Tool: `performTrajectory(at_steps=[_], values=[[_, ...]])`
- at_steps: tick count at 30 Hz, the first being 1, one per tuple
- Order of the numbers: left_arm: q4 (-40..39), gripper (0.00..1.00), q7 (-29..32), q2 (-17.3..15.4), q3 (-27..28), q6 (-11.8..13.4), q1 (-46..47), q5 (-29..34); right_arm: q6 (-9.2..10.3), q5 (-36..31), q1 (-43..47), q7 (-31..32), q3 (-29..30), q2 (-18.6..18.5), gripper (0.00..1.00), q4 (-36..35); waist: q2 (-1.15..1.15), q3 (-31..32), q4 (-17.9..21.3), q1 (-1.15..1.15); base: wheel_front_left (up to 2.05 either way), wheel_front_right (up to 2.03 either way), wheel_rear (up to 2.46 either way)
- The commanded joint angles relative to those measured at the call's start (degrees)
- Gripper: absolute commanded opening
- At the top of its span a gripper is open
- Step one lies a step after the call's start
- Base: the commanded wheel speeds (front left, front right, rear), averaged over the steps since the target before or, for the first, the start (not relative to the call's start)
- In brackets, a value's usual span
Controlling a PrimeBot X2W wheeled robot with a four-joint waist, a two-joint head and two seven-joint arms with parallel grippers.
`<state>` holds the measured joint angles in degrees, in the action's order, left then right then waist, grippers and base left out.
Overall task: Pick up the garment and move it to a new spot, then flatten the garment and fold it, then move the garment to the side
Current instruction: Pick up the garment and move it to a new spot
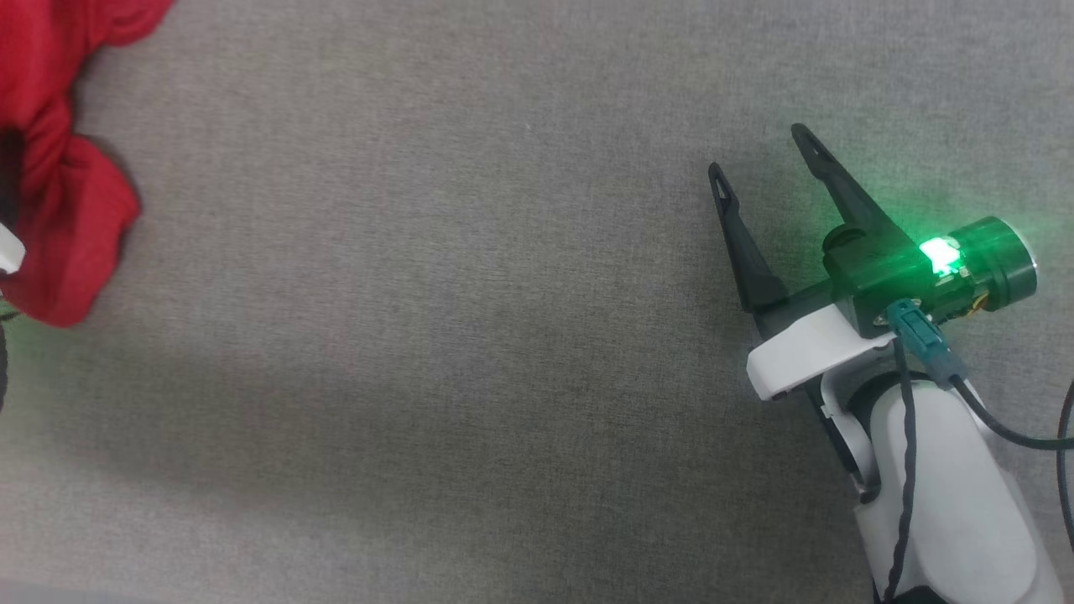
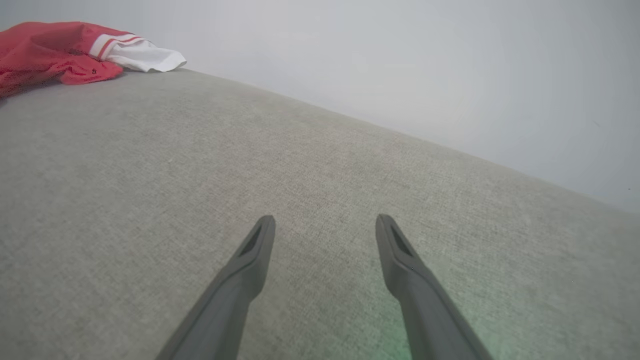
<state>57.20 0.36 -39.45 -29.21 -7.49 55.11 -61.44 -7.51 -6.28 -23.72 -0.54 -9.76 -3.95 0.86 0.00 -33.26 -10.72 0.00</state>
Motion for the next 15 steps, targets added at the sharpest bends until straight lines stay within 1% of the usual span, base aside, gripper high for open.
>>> performTrajectory(at_steps=[1,4,8,11,14,15], values=[[0.60,1.00,1.90,0.14,-1.40,0.08,1.07,-0.36,0.04,-0.50,-0.18,0.38,-0.02,0.13,1.00,-0.77,0.00,-1.41,0.67,0.00,0.00,0.00,0.00],[3.18,1.00,7.46,0.48,-3.44,0.08,2.04,-2.26,0.04,-1.09,0.21,1.25,0.08,0.21,1.00,-2.07,0.00,-2.43,0.76,0.00,0.00,0.00,0.00],[6.43,1.00,13.49,2.05,-5.80,0.15,2.04,-4.33,0.04,-1.98,0.71,2.27,0.08,0.24,1.00,-3.67,0.00,-3.33,0.80,0.00,0.00,0.00,0.00],[7.73,1.00,15.07,3.26,-7.05,0.15,1.88,-5.02,0.04,-2.26,1.00,3.04,0.19,0.28,1.00,-4.53,0.00,-3.68,0.67,0.00,0.00,0.00,0.00],[8.71,1.00,14.47,3.93,-7.35,0.16,1.71,-6.32,0.04,-2.35,1.13,3.23,0.44,0.16,1.00,-4.90,0.00,-3.54,0.55,0.00,0.00,0.00,0.00],[8.43,0.36,13.48,3.71,-7.63,0.16,1.74,-6.28,0.04,-2.41,1.19,3.23,0.58,0.16,1.00,-5.03,0.00,-3.36,0.46,0.00,0.00,0.00,0.00]])
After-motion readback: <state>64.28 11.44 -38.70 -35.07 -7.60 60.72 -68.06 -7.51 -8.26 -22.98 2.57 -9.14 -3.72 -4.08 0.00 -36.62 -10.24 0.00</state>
